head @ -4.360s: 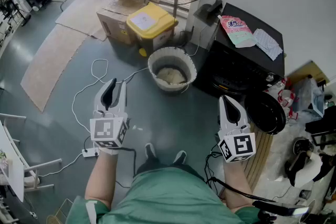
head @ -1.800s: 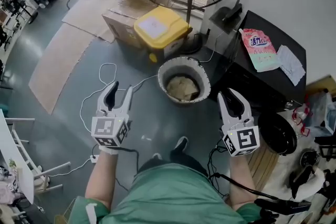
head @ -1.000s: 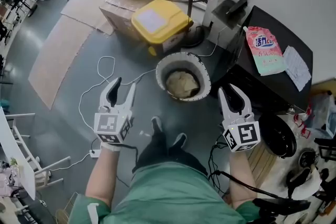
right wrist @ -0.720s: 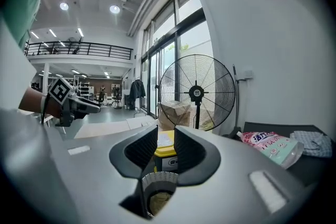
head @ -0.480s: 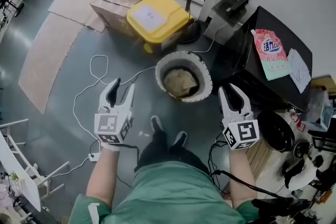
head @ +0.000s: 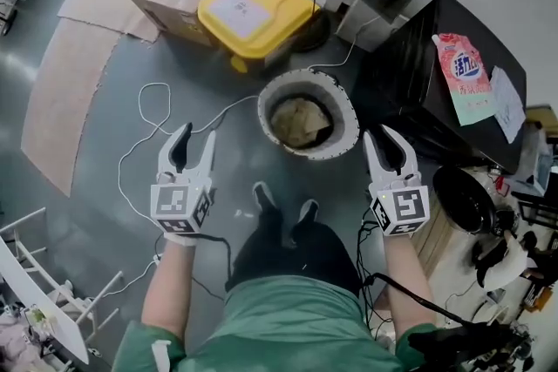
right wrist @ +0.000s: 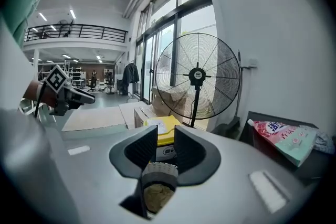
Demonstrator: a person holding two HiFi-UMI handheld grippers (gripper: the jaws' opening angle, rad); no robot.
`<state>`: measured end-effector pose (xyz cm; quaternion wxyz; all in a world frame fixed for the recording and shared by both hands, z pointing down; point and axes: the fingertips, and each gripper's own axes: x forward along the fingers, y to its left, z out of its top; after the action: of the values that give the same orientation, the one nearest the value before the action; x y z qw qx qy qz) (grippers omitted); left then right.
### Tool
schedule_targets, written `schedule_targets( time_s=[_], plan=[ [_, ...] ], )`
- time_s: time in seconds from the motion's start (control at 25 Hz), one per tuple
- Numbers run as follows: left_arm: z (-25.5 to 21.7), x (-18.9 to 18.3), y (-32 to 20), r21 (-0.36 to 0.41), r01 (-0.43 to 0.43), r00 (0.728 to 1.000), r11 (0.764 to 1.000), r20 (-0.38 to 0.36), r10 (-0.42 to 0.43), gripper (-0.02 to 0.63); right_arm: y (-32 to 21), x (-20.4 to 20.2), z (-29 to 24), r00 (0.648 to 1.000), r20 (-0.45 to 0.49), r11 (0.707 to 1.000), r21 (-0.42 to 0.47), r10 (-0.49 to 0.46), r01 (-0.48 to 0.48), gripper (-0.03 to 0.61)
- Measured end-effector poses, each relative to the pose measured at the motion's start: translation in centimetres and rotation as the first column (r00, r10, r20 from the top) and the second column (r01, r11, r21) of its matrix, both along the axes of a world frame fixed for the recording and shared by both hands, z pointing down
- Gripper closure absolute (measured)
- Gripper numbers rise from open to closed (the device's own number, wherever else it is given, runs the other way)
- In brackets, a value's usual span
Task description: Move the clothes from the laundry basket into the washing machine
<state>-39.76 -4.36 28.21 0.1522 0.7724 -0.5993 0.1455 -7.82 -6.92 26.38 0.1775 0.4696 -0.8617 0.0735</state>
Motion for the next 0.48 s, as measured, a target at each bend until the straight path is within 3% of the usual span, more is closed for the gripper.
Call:
schedule_targets(
  time_s=[0.28,0.48],
  plan=[
    [3.6,0.7,-3.1,-0.021,0.036,0.999,0.999,0.023,-0.036,0.433,-2.6,0.6,7.1,0.999,0.006,0.996,-0.079,-0.041,0.042,0.483],
    [7.0,3.5,-4.5,-0.066,0.031,0.998,0.997,0.048,-0.028,0.434,-4.9,0.8,13.0,0.995,0.029,0.985,-0.147,-0.091,0.094,0.483]
  ],
)
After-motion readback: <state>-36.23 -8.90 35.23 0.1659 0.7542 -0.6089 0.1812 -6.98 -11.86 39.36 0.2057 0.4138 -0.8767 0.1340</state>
